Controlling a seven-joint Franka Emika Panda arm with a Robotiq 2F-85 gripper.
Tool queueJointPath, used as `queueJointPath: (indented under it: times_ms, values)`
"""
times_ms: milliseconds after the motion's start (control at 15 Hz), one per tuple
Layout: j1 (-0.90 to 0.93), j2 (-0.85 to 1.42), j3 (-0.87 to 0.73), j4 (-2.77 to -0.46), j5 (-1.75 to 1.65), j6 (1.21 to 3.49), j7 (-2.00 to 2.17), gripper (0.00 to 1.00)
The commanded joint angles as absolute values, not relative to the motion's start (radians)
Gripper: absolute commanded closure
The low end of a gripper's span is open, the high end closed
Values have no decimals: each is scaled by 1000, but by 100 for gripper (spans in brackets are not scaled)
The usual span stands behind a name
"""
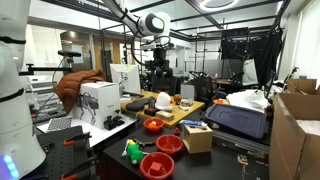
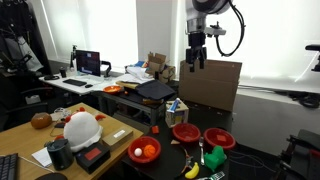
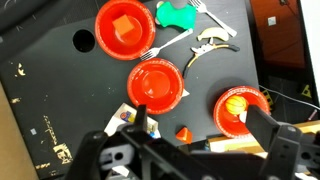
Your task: Put the red block in the bowl closest to you
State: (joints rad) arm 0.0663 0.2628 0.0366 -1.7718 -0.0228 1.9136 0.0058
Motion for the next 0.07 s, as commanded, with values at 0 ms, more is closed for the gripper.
queueJointPath:
  times_ms: [0]
  values:
    - [63,263,40,-1769,-23,1910,7,0]
